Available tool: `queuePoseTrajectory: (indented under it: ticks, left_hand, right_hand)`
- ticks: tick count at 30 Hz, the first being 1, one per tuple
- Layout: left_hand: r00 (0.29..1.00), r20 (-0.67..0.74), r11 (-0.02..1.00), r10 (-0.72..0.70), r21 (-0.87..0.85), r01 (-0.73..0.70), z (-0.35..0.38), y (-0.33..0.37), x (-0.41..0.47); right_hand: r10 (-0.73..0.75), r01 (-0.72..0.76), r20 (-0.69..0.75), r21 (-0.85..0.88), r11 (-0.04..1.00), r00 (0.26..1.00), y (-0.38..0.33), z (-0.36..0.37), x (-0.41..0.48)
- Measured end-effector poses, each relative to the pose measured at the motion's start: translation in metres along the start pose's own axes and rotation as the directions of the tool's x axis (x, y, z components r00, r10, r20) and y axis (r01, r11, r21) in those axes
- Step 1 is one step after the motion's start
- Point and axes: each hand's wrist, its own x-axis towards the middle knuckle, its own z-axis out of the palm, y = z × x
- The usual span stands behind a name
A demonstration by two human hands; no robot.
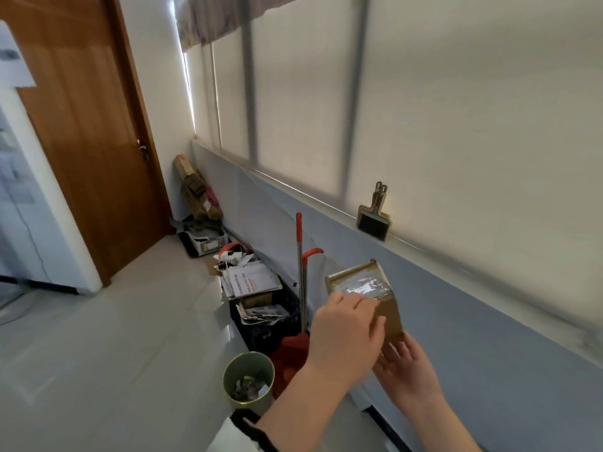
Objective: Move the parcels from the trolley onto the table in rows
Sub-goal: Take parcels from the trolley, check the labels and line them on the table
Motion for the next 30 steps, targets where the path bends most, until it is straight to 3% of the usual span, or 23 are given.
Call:
queuePoseTrajectory:
  ticks: [2,4,6,8,10,12,15,18,22,24,27,30]
  left_hand:
    - [0.980,0.029,0.974,-0.197,-0.111,0.199,0.007,-0.016,-0.003]
    - [0.895,0.123,0.854,-0.430,-0.268,0.447,0.013,-0.037,-0.008]
    - [0.722,0.289,0.552,-0.629,-0.488,0.676,0.018,-0.056,-0.011]
    - [0.542,0.474,0.186,-0.694,-0.609,0.771,0.022,-0.068,-0.017]
    - [0.468,0.557,0.023,-0.686,-0.626,0.779,0.029,-0.074,-0.024]
    - [0.460,0.575,-0.023,-0.677,-0.640,0.768,0.034,-0.075,-0.030]
    - [0.472,0.544,-0.003,-0.694,-0.657,0.754,0.036,-0.075,-0.033]
    - [0.534,0.443,0.171,-0.720,-0.633,0.755,0.028,-0.080,-0.027]
    - [0.710,0.259,0.509,-0.655,-0.542,0.668,0.003,-0.084,0.000]
    - [0.771,0.213,0.624,-0.601,-0.478,0.618,-0.011,-0.085,0.020]
    - [0.802,0.245,0.691,-0.545,-0.411,0.595,-0.027,-0.087,0.048]
    - [0.754,0.364,0.693,-0.547,-0.309,0.651,-0.036,-0.089,0.067]
  right_hand:
    - [-0.061,0.060,-0.003,-0.117,0.991,0.998,-0.005,0.000,0.000]
    - [-0.193,0.185,0.008,-0.324,0.928,0.981,-0.014,0.007,-0.006]
    - [-0.366,0.334,0.093,-0.654,0.679,0.926,-0.022,0.022,-0.018]
    - [-0.440,0.437,0.266,-0.829,0.350,0.858,-0.024,0.037,-0.028]
    - [-0.445,0.466,0.392,-0.882,0.068,0.805,-0.020,0.049,-0.033]
    - [-0.455,0.448,0.475,-0.877,-0.174,0.753,-0.018,0.056,-0.034]
    - [-0.444,0.426,0.499,-0.867,-0.260,0.745,-0.017,0.058,-0.033]
    - [-0.450,0.421,0.497,-0.868,-0.264,0.742,-0.017,0.057,-0.031]
    - [-0.519,0.414,0.407,-0.904,-0.108,0.752,-0.026,0.066,-0.028]
    - [-0.531,0.431,0.375,-0.902,-0.020,0.760,-0.034,0.074,-0.028]
    - [-0.536,0.458,0.339,-0.883,0.103,0.773,-0.048,0.090,-0.028]
    - [-0.530,0.451,0.301,-0.875,0.178,0.793,-0.062,0.103,-0.029]
